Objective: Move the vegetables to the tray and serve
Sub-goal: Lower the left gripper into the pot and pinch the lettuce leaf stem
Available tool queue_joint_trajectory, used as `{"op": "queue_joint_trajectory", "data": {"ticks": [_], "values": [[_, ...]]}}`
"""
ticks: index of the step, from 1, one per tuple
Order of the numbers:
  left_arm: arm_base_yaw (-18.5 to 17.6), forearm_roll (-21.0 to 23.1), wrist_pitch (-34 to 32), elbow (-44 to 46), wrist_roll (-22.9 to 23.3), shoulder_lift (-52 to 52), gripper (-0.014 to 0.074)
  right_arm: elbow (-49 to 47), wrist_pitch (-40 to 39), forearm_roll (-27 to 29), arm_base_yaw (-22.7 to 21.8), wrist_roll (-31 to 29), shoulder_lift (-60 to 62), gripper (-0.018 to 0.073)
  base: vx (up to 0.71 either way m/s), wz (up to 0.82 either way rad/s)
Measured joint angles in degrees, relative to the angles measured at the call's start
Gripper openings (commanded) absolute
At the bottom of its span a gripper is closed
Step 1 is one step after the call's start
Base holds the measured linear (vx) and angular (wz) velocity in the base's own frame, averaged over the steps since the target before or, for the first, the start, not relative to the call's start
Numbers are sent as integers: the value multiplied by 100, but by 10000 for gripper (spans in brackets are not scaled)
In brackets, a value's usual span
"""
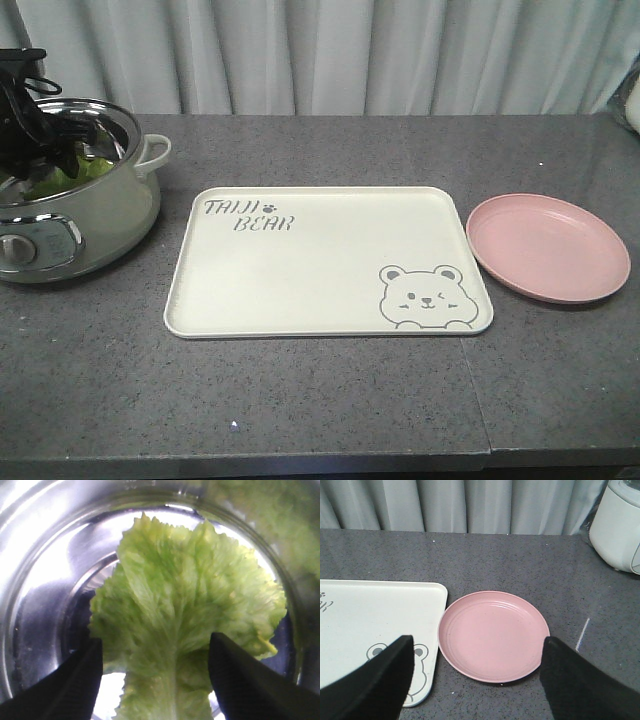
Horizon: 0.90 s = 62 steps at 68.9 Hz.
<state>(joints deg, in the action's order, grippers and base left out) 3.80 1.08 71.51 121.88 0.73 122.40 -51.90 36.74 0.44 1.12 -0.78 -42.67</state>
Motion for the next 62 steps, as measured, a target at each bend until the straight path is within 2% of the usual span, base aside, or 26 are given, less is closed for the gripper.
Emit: {"op": "queue_joint_trajectory", "data": {"ticks": [21,38,44,51,62], "values": [[0,96,-6,-485,0,0,452,0,0,57,0,-5,0,508,0,0],[0,146,-51,-500,0,96,451,0,0,159,0,-5,0,507,0,0],[0,172,-51,-500,0,118,425,0,0,179,0,-5,0,507,0,0],[0,166,-45,-483,0,136,323,0,0,185,0,-5,0,507,0,0],[6,71,-79,-476,0,147,59,0,0,189,0,-5,0,507,0,0]]}}
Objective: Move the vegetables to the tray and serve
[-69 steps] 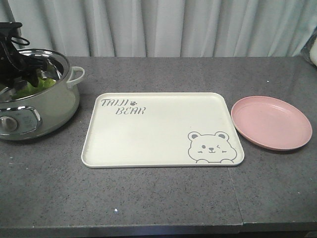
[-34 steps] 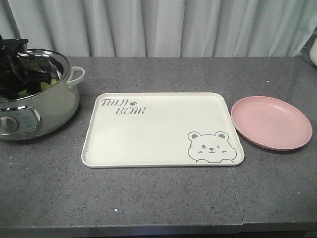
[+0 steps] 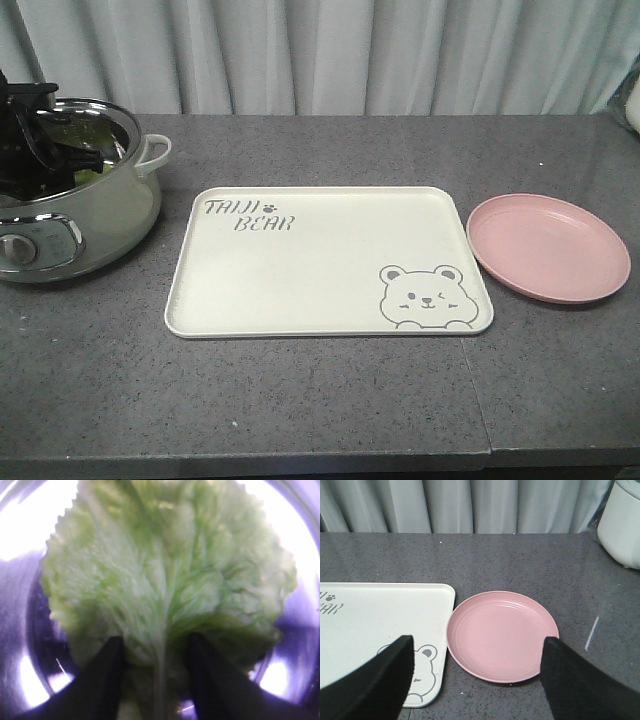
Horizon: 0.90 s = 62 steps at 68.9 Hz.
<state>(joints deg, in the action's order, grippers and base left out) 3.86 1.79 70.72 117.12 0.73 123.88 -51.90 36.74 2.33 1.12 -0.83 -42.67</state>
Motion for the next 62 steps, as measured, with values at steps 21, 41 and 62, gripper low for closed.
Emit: {"op": "queue_joint_trajectory", "data": {"ticks": [21,41,62], "values": [[12,27,-54,0,0,-7,-7,0,-11,39,0,-126,0,507,0,0],[12,189,23,358,31,-543,-7,-93,-645,525,0,-268,-302,507,0,0],[12,393,-265,936,137,-1935,-7,-1007,-865,3511,0,-2332,-1388,507,0,0]]}}
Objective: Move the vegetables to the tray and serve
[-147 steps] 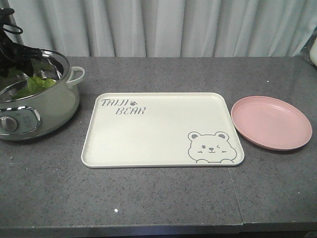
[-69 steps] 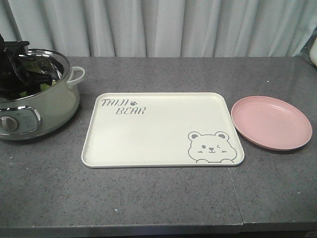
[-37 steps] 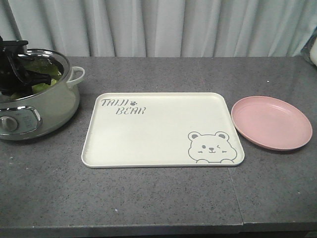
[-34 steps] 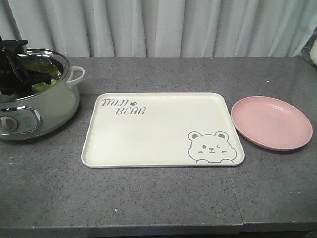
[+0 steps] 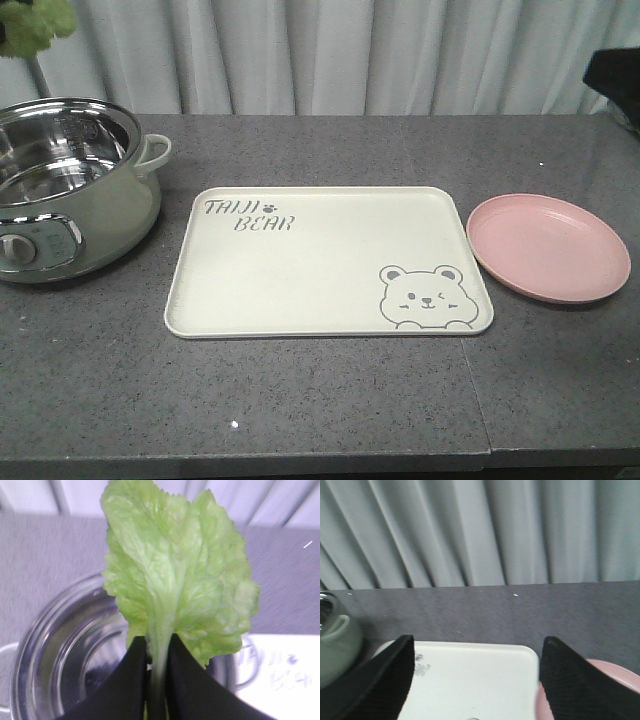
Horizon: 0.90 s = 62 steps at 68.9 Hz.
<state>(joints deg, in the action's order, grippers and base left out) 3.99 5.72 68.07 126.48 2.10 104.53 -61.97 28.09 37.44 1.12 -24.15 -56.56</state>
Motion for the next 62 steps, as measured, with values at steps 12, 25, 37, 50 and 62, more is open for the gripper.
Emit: {"op": "queue_joint_trajectory", "data": {"ticks": [12,25,37,50,62], "values": [[0,1037,-111,7,-163,-600,-7,-439,432,3116,0,-2229,-719,507,0,0],[-58,3099,88,7,-977,-700,-7,-644,1604,5671,5,-4028,-1436,507,0,0],[-556,3965,146,7,-1665,-695,-7,-945,2322,5866,5,-4195,-1963,507,0,0],[-1331,4023,162,7,-2018,-552,-7,-1308,2519,5888,5,-4195,-2189,507,0,0],[-1900,4012,57,7,-2199,-231,-7,-1471,2440,5915,5,-4195,-2326,507,0,0]]}}
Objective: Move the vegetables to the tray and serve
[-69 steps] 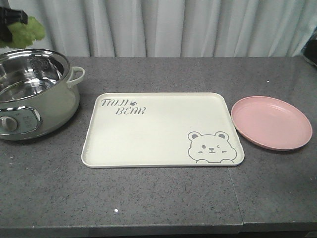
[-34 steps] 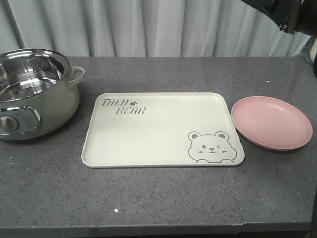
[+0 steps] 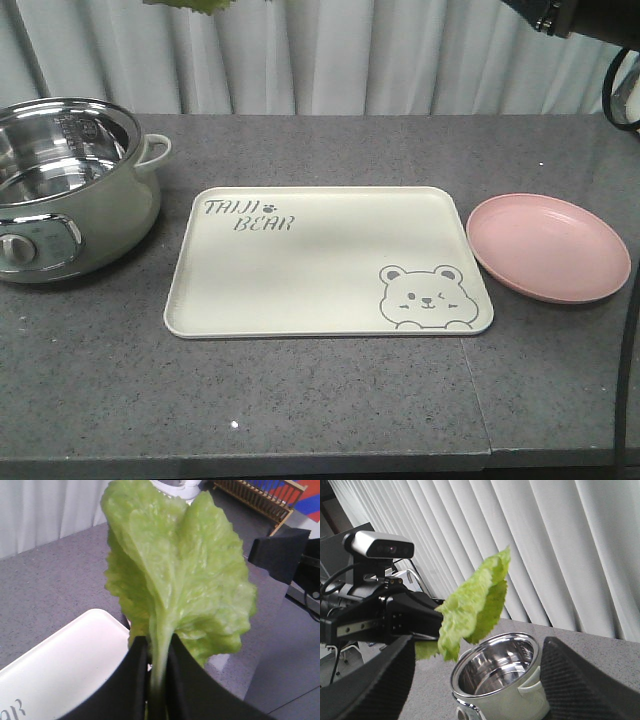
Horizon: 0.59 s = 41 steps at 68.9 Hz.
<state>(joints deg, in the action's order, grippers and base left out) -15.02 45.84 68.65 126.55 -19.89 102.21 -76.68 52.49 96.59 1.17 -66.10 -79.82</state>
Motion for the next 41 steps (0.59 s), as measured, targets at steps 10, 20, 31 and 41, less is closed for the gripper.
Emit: {"op": "queue_joint_trajectory", "data": {"ticks": [10,20,31,41], "values": [[-273,-12,-26,0,-109,163,-7,-30,-132,5,0,0,-113,507,0,0],[-517,-23,-98,0,-166,244,-7,-30,-233,17,0,20,-229,507,0,0],[-716,-18,-240,0,-188,250,-7,-30,-312,17,0,50,-293,507,0,0],[-851,-18,-306,0,-188,302,-7,-30,-368,17,0,134,-315,507,0,0]]}}
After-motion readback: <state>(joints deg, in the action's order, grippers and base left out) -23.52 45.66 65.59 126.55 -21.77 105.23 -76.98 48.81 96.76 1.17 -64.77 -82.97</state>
